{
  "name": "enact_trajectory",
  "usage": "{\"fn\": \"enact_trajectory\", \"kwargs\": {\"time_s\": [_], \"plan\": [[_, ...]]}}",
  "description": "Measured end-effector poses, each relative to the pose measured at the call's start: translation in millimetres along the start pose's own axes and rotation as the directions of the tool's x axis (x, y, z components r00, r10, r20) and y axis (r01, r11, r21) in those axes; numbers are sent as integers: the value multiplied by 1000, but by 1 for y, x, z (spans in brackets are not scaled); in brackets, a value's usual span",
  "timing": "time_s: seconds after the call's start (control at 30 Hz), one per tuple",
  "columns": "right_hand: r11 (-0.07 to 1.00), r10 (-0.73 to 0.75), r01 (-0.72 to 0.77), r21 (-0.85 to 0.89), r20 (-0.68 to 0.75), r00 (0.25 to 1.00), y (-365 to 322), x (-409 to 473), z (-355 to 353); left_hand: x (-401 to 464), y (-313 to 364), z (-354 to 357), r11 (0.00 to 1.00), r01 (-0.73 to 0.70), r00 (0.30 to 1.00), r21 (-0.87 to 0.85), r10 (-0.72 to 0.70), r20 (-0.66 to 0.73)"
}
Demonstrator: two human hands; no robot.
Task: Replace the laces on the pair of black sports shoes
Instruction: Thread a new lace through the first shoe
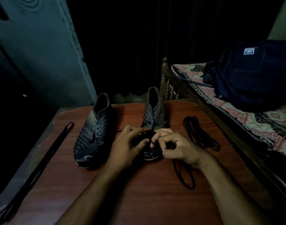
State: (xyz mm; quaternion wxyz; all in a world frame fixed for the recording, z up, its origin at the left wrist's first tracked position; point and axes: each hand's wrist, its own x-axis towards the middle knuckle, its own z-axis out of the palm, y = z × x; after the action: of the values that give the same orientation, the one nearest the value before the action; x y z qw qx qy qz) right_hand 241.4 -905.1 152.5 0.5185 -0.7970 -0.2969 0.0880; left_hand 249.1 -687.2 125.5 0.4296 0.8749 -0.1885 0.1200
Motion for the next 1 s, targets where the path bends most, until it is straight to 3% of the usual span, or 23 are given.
{"fn": "enact_trajectory", "kwargs": {"time_s": [0.27, 0.4, 0.5, 0.6, 0.7, 0.8, 0.9, 1.0], "plan": [[991, -50, 38, 132, 88, 995, 0, -1, -1, -4, 10, 1, 954, -31, 997, 297, 50, -59], [982, -102, 85, 169, 89, 991, -1, -1, 1, -6, 15, -2, 943, -33, 997, 331, 56, -61], [970, -90, 92, 224, -19, 996, 2, 2, 6, -9, 22, -4, 981, 78, 994, 175, -62, -95], [941, -14, 97, 324, -249, 968, 8, 4, 11, -9, 26, -3, 985, 131, 981, 117, -112, -157], [936, 61, 114, 332, -475, 878, 15, 6, 8, -9, 23, -3, 992, 88, 965, 88, -63, -256], [955, 80, 113, 274, -607, 791, 21, 8, 7, -11, 16, -1, 997, -41, 959, 67, 58, -277], [940, 136, 129, 317, -691, 710, 21, 11, 6, -11, 18, -6, 988, -122, 965, 96, 141, -221], [923, 203, 101, 372, -691, 693, 19, 13, 8, -13, 21, -6, 965, -197, 972, 176, 216, -97]]}}
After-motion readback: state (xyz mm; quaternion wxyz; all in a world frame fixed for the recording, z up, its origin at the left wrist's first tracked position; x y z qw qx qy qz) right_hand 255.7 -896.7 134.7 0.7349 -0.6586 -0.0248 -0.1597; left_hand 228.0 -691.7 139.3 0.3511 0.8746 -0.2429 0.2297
